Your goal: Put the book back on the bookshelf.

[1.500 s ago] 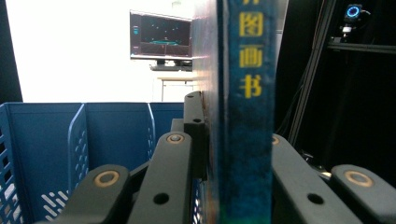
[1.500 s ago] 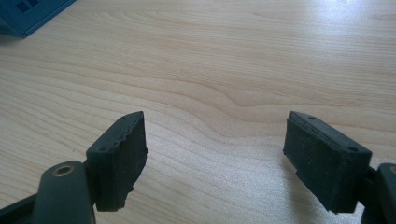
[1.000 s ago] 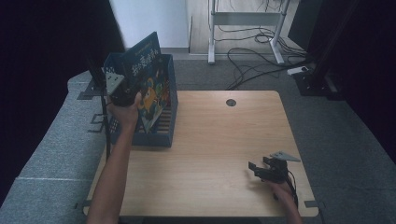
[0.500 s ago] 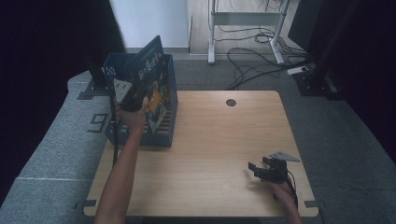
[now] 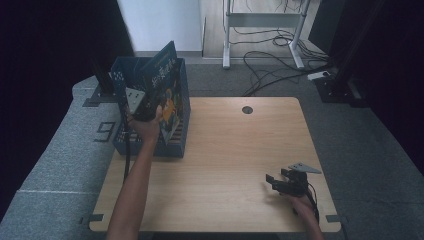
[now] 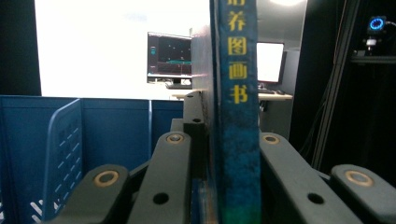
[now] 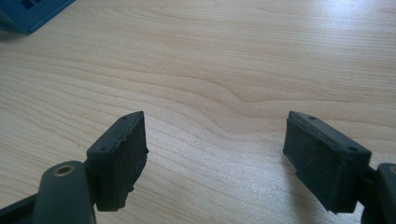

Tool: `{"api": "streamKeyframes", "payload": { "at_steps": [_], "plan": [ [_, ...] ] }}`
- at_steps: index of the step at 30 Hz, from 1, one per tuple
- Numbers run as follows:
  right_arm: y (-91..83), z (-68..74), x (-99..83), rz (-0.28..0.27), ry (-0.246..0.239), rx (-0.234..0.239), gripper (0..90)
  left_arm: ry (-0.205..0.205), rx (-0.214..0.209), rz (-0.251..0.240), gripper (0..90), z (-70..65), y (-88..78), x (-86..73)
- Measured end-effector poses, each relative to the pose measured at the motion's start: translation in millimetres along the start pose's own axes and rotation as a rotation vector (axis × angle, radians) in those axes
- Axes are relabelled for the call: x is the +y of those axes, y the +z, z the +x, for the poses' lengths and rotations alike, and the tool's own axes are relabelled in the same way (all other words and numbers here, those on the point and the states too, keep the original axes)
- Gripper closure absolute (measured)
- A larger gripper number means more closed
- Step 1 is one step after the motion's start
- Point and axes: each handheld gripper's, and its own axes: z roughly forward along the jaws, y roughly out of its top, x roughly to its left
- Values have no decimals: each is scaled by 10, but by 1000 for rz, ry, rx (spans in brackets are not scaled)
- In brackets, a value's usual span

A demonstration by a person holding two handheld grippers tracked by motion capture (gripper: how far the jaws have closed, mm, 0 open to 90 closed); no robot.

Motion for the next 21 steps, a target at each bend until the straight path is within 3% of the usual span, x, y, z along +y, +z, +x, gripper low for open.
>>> {"api": "streamKeyframes", "payload": {
  "at_steps": [8, 21],
  "plan": [
    [1, 6, -1, -1, -1, 2, 212, -16, 14, -27, 814, 21, 24, -15],
    [-7, 14, -7, 1, -12, 16, 212, 3, 11, -42, 814, -66, 67, -73]
  ]
}}
